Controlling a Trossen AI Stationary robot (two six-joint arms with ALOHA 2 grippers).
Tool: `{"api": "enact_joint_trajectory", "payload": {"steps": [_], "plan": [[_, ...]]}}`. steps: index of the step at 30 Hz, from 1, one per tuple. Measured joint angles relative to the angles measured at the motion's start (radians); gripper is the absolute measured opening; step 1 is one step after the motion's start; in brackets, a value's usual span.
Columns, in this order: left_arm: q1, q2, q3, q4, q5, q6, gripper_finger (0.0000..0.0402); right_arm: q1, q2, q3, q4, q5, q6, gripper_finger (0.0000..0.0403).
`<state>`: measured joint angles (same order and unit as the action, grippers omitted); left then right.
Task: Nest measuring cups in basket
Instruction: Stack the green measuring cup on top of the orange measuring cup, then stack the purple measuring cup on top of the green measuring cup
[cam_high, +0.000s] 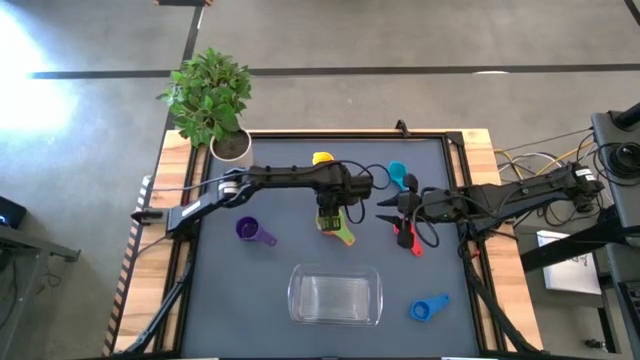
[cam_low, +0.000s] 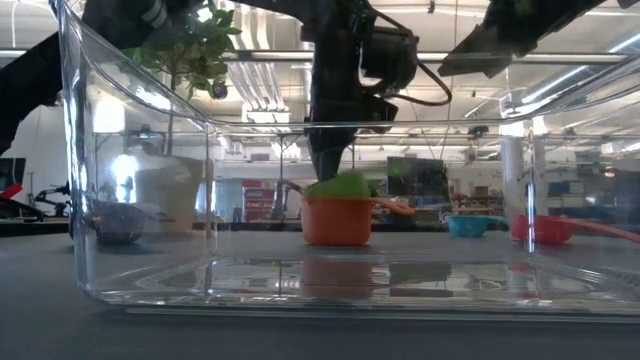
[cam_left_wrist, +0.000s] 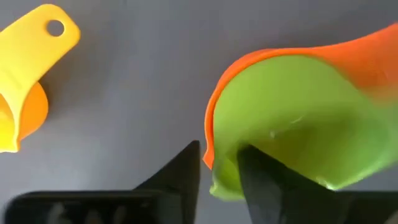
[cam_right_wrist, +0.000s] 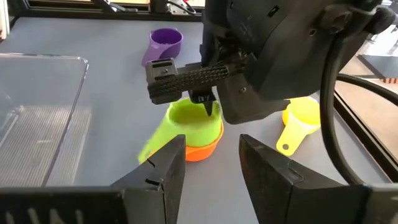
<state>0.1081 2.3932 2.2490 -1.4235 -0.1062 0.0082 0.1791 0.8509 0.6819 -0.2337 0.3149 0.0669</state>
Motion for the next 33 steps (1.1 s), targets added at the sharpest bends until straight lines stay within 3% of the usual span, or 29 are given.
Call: {"api": "enact_joint_trajectory", "payload": {"steps": [5, 9, 14, 18, 22, 28, 33], "plan": [[0.000, -0.006, -0.001, -0.016, 0.000, -0.005, 0.0166, 0.000, 0.000, 0.000, 0.000, 0.000, 0.000, 0.0139], [-0.004, -0.055, -0.002, -0.039, -0.029, -0.019, 0.0201, 0.000, 0.000, 0.000, -0.001, 0.000, 0.000, 0.0139], [-0.054, -0.206, -0.012, -0.003, -0.124, -0.049, 0.0204, 0.000, 0.000, -0.004, -0.001, 0.000, 0.000, 0.0139], [-0.131, -0.355, -0.088, 0.069, -0.161, -0.055, 0.0194, 0.000, 0.000, -0.020, -0.003, 0.000, 0.001, 0.0139], [-0.200, -0.539, -0.275, 0.221, -0.175, -0.081, 0.0187, 0.000, 0.000, -0.036, 0.011, 0.000, 0.004, 0.0139], [-0.274, -0.839, -0.733, 0.525, -0.191, -0.148, 0.0186, 0.000, 0.000, -0.048, 0.057, 0.000, 0.009, 0.0139], [-0.284, -1.048, -1.074, 0.601, -0.219, -0.312, 0.0186, 0.000, 0.000, -0.048, 0.060, 0.000, 0.009, 0.0139]]}}
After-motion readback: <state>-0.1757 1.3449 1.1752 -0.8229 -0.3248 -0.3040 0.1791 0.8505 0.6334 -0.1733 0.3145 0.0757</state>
